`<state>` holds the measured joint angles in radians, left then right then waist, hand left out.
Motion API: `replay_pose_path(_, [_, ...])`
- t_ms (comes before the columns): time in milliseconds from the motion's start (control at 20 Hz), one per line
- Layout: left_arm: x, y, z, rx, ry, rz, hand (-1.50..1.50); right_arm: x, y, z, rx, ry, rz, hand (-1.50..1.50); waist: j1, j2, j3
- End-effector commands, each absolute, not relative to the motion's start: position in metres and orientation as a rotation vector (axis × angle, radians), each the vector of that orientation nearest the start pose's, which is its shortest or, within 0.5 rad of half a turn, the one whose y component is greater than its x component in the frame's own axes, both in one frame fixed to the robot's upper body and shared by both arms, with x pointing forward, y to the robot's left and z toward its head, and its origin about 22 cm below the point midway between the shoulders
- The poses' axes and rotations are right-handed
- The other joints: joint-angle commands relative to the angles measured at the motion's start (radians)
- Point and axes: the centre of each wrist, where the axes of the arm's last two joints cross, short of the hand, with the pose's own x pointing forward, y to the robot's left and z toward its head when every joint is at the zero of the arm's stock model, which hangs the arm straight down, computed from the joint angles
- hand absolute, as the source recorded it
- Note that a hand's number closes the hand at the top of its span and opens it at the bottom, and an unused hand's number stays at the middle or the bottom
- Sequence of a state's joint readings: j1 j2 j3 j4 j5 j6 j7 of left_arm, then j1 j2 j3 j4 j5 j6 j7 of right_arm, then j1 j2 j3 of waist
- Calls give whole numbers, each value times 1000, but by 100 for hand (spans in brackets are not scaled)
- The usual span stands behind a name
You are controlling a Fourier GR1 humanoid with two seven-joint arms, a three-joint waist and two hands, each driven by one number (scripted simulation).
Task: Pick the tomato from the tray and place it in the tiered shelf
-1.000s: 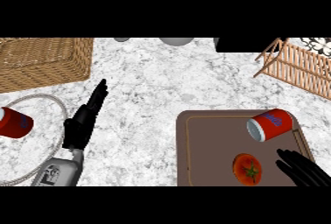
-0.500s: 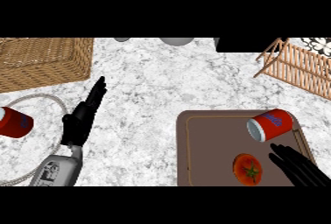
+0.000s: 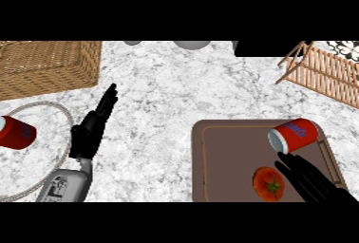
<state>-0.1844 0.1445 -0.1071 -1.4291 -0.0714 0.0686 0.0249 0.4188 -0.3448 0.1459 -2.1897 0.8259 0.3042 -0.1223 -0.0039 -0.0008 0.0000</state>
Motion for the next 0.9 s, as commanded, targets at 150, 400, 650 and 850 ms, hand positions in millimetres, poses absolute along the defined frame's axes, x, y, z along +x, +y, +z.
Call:
replay_pose_path(150, [288,225,17,87,-1562,-258,0,149,-271,67,-604,-1499,1198,-150,0,0,0])
replay_pose_path(400, [277,222,4,103,-1565,-259,0,140,-264,58,-646,-1495,1205,-150,-1,0,0])
replay_pose_path(650, [292,237,30,99,-1583,-264,0,144,-250,55,-625,-1479,1190,-150,0,0,0])
replay_pose_path(850, [285,215,15,119,-1592,-256,0,171,-261,40,-629,-1482,1201,-150,2,1,0])
